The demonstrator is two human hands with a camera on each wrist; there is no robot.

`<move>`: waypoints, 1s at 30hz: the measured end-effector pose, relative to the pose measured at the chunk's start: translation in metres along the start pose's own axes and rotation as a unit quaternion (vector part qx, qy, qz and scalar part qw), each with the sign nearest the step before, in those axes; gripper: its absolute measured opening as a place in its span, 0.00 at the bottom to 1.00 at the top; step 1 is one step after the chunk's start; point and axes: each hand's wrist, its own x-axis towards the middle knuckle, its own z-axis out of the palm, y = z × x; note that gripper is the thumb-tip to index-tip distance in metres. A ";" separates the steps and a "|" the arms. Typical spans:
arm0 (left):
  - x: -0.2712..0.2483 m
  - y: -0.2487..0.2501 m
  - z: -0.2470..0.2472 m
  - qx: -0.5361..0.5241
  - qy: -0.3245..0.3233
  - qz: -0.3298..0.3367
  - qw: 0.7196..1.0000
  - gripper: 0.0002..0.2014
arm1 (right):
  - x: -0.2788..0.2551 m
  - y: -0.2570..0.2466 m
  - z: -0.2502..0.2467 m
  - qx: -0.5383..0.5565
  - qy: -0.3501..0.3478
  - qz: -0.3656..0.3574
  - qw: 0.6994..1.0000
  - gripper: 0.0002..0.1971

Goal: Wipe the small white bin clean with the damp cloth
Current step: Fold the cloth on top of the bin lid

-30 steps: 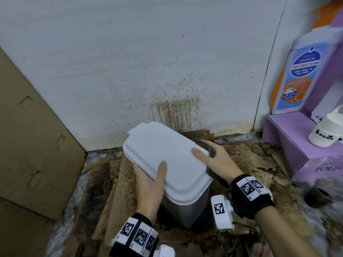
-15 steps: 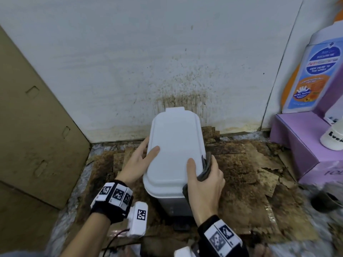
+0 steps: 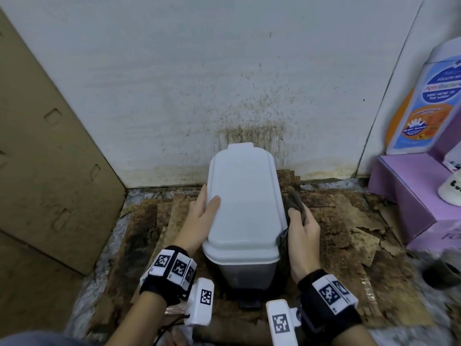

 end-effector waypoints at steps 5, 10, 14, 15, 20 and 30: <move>-0.007 0.002 0.005 0.017 0.022 -0.002 1.000 0.42 | 0.011 -0.014 -0.002 -0.045 -0.012 -0.061 0.997 0.17; -0.010 0.006 0.005 0.060 0.045 0.025 0.997 0.32 | 0.027 -0.050 -0.002 -0.150 -0.145 -0.149 0.967 0.21; -0.022 0.018 0.008 0.112 0.084 0.043 0.989 0.26 | 0.029 -0.068 0.021 -0.278 -0.270 -0.249 0.887 0.21; -0.026 0.021 0.007 0.121 0.105 0.056 0.986 0.24 | 0.029 -0.066 0.027 -0.312 -0.303 -0.272 0.858 0.21; -0.036 0.033 0.004 0.089 0.171 0.113 0.975 0.15 | 0.020 -0.049 0.043 -0.476 -0.436 -0.359 0.674 0.24; -0.028 0.035 0.008 0.194 0.110 0.139 0.965 0.19 | -0.002 -0.050 0.007 -0.419 -0.294 -0.309 0.802 0.24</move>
